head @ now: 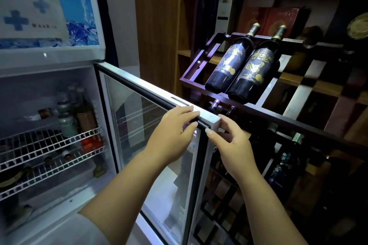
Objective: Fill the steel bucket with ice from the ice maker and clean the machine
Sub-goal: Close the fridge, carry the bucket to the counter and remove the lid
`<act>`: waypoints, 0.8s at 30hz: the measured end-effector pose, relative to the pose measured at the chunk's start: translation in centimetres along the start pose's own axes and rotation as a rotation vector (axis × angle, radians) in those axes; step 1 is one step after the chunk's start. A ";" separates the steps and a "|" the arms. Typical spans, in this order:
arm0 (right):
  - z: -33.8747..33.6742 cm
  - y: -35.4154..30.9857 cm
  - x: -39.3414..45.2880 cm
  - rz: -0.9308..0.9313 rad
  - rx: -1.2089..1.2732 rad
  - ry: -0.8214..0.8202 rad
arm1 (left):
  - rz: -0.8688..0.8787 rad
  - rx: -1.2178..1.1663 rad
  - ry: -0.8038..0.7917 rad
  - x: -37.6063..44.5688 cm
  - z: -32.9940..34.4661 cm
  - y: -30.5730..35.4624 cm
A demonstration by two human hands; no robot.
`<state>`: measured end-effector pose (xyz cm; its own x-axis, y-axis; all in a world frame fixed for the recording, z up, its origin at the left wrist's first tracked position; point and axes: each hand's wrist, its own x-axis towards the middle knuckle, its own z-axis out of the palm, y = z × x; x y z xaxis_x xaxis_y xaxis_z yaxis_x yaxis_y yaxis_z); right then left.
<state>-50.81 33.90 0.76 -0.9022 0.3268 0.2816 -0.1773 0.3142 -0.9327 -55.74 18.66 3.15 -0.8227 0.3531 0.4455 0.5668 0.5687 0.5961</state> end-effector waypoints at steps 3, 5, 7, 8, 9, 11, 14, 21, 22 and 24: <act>0.4 -0.2 -0.7 -0.049 0.030 -0.016 | -0.021 -0.046 0.036 -1.0 -0.7 0.0; 0.6 -0.5 -1.4 -0.078 0.067 -0.035 | -0.031 -0.062 0.062 -2.2 -1.2 -0.3; 0.9 -0.8 -2.0 -0.103 0.080 -0.069 | -0.034 -0.082 0.087 -3.4 -1.8 -0.6; 1.1 -0.9 -2.2 -0.109 0.093 -0.090 | -0.036 -0.096 0.099 -4.0 -2.2 -0.8; 1.3 -1.1 -2.5 -0.113 0.117 -0.114 | -0.042 -0.113 0.112 -4.6 -2.7 -0.9; 1.9 -1.5 -3.0 -0.122 0.173 -0.172 | -0.063 -0.147 0.136 -5.9 -3.7 -1.3; 3.2 -2.4 -3.9 -0.159 0.223 -0.291 | -0.103 -0.198 0.179 -8.0 -5.1 -2.1; 8.1 -3.6 -4.9 -0.265 0.222 -0.512 | -0.180 -0.267 0.316 -12.0 -9.0 -3.4; 8.9 -3.7 -5.1 -0.276 0.206 -0.529 | -0.189 -0.268 0.335 -12.6 -9.5 -3.7; 10.6 -4.2 -5.5 -0.304 0.174 -0.565 | -0.224 -0.279 0.376 -13.7 -10.7 -4.1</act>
<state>-49.24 21.29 0.77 -0.8609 -0.2860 0.4207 -0.4747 0.1542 -0.8665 -46.33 3.51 1.75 -0.8818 -0.0754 0.4656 0.4109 0.3617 0.8368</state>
